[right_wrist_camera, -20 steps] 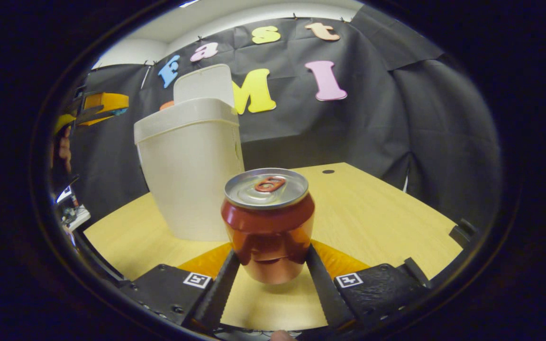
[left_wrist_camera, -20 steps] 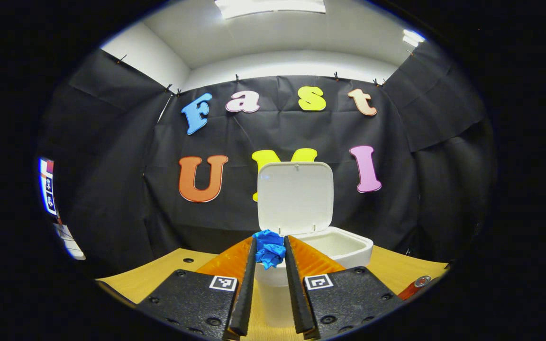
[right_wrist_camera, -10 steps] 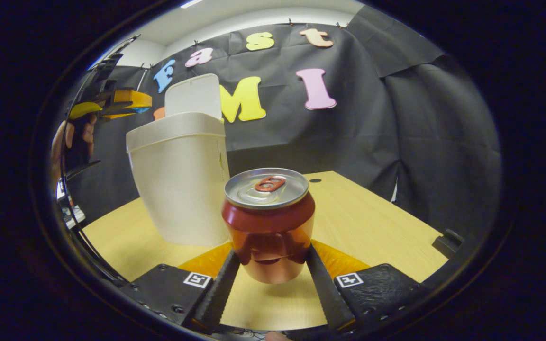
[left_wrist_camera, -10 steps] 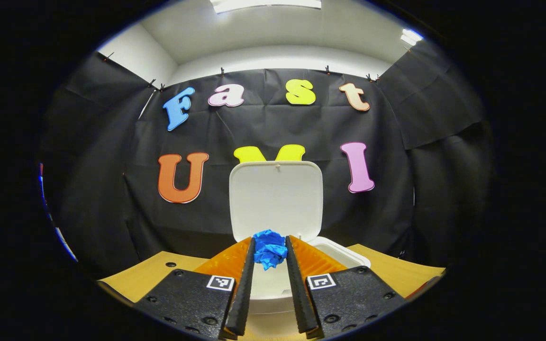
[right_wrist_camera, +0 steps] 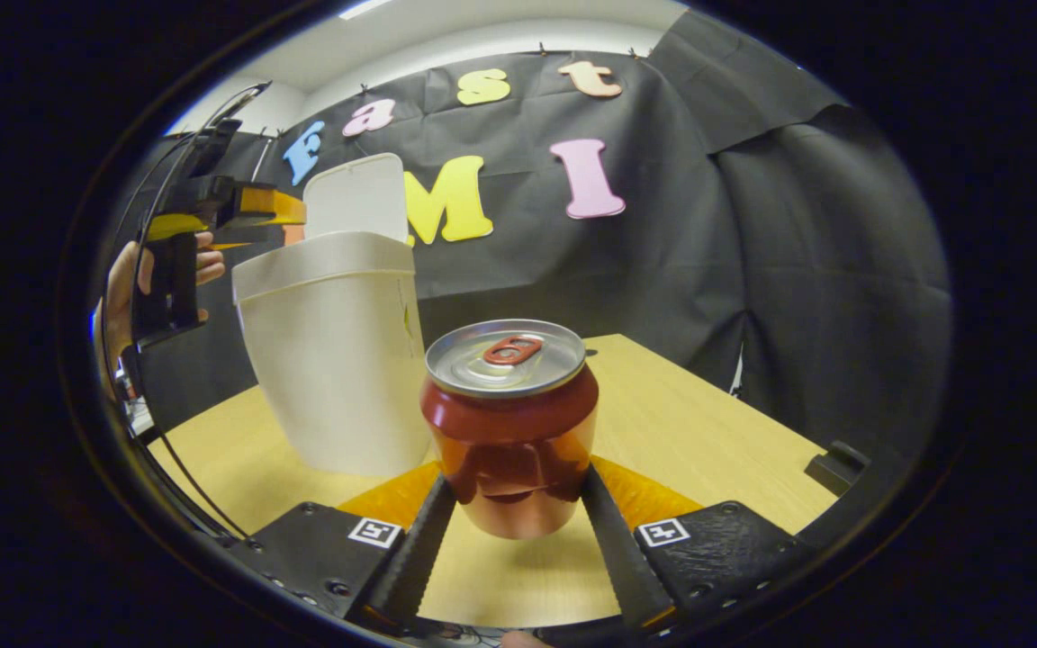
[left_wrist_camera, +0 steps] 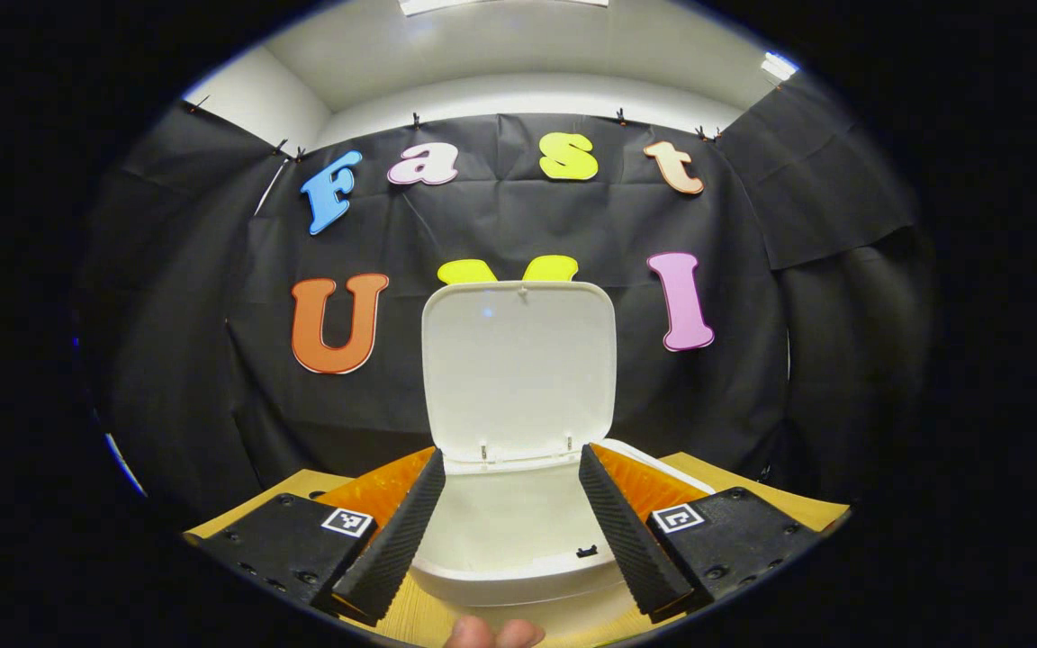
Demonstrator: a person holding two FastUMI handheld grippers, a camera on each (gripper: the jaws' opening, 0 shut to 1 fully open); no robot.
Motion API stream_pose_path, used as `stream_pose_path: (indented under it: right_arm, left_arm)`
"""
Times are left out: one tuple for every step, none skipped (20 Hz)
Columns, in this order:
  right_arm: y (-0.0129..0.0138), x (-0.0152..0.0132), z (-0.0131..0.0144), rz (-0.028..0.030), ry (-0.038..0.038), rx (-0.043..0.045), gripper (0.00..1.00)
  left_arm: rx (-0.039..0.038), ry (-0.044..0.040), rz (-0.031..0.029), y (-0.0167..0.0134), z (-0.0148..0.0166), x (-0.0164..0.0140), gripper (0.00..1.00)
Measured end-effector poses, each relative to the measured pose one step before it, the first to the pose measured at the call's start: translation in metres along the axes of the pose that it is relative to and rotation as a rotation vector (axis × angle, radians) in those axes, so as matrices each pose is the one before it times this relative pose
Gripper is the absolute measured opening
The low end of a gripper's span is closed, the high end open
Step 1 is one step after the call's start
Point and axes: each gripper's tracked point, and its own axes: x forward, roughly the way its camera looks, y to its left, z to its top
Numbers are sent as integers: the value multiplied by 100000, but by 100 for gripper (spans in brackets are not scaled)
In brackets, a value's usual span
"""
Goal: Press the lid of the desktop garbage bin to open it, pick up the crumpled paper on the desktop and throw it into the bin, then pick up the pop can on the desktop and drop it into the bin, and finally close the garbage bin lid.
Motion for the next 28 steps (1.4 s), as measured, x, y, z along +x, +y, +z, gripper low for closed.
stream_pose_path:
  right_arm:
    - [227,-104,121,393,-419,-17,80]
    - [124,-126,221,85,-372,-207,80]
    - [50,-106,-8,51,-362,-285,80]
    - [22,-94,79,20,-179,-99,80]
    - [62,-93,32,267,-213,-71,80]
    - [3,-178,188,23,-307,-530,80]
    - [-39,-172,168,-146,-598,-675,80]
    - [-126,-213,358,-291,-873,-579,80]
    - [-58,-251,438,-67,-852,-184,80]
    - [12,-267,518,73,-909,-57,80]
    - [99,-178,513,265,-1026,-139,80]
    - [203,-153,658,348,-1077,-398,80]
    - [167,-104,601,379,-963,-277,80]
    - [302,28,489,694,-543,3,80]
    - [391,64,340,994,283,-3,80]
    - [516,58,423,1150,-120,-84,80]
    - [457,-54,499,990,-458,-933,80]
    - [532,-81,589,977,-657,-1506,80]
    - [576,-118,764,1448,-763,-1058,80]
    - [505,5,932,1233,-1052,-946,80]
    - [325,1,932,507,-1420,-1502,80]
    - [358,98,988,436,-1516,-1799,80]
    - [461,144,1004,1065,-1328,-1359,80]
    - [727,145,971,1986,-1239,-685,80]
    - [847,267,902,2737,-538,-13,80]
    - [804,506,712,3115,-389,972,80]
    - [759,691,857,2536,27,1359,80]
    - [665,870,394,2090,1228,1110,80]
  left_arm:
    - [278,-713,117,-34,216,-303,96]
    - [437,-505,424,100,153,-208,96]
    - [317,-681,354,77,168,-240,96]
    - [-222,-477,-359,24,80,-303,96]
    - [-717,128,-711,-124,-216,-357,96]
    - [-1050,-60,-300,98,-174,-525,96]
    - [-1073,-81,-633,28,-69,-481,96]
    - [-521,-95,269,244,-209,-638,96]
    - [310,-411,848,502,-98,-713,96]
    - [801,-359,355,332,-156,-611,96]
    - [1181,31,-488,128,-421,-747,96]
    - [702,-394,279,247,-184,-680,96]
    - [347,59,257,313,-327,-696,96]
    - [-362,-134,311,332,-186,-697,96]
    - [-603,-172,314,307,-181,-625,96]
    - [-691,-102,262,223,-126,-592,96]
    - [-405,-47,415,380,-205,-487,96]
    - [-65,370,678,515,-373,-546,96]
    - [350,566,1150,484,-538,-467,96]
    - [490,551,1567,661,-523,-403,96]
    - [-184,735,1684,688,-764,-312,96]
    - [-1239,1204,763,570,-841,-337,96]
    - [-1518,1471,-355,128,-880,-183,96]
    - [-1059,725,-289,180,-582,-76,97]
    - [-260,82,348,310,-319,-253,97]
    - [14,-237,734,469,-255,-166,96]
    - [-144,-503,51,346,-155,-44,96]
    - [-358,-515,-250,236,-191,-87,96]
